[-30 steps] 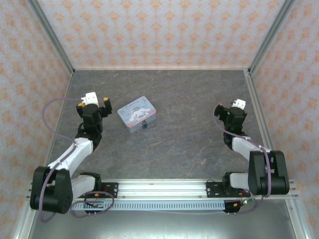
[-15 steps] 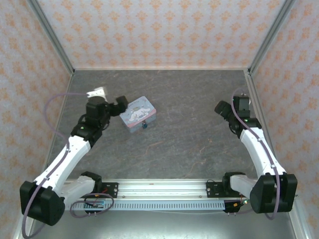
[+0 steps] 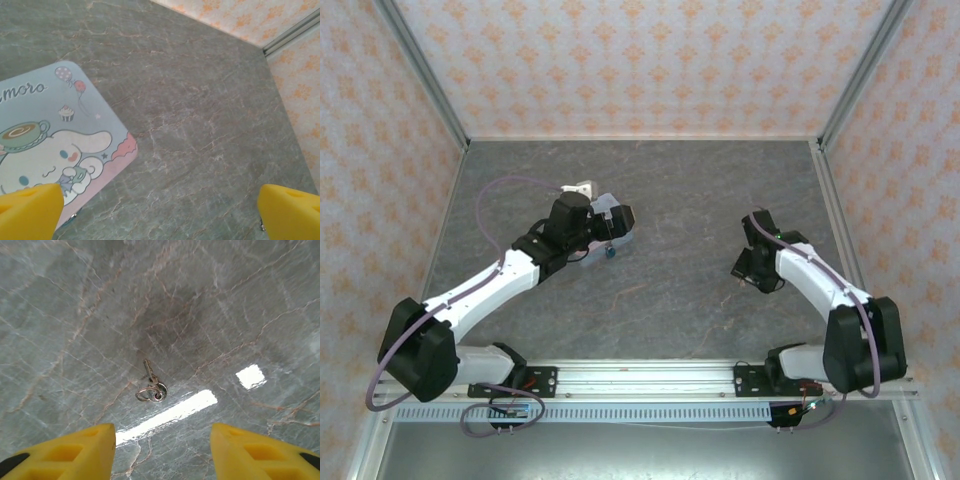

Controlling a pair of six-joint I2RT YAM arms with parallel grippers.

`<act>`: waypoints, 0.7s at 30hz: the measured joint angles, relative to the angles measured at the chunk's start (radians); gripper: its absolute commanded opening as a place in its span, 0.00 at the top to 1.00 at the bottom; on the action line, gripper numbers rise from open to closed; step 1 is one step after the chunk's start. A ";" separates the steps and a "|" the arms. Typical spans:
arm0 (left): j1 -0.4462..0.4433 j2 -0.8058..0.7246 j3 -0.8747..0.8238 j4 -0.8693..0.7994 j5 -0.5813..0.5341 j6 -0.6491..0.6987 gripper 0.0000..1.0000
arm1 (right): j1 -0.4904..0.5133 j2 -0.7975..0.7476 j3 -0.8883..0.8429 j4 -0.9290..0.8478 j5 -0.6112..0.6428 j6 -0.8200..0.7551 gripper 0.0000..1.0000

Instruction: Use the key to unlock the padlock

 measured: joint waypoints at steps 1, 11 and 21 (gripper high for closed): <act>0.000 0.002 0.001 0.002 0.000 0.000 0.00 | 0.004 0.013 0.000 0.004 0.000 0.005 0.51; -0.002 0.006 0.004 0.007 0.000 -0.007 0.00 | 0.009 0.106 0.000 0.073 0.001 0.061 0.58; -0.002 0.006 0.011 0.000 0.000 -0.006 0.00 | 0.023 0.146 0.000 0.081 0.004 0.071 0.62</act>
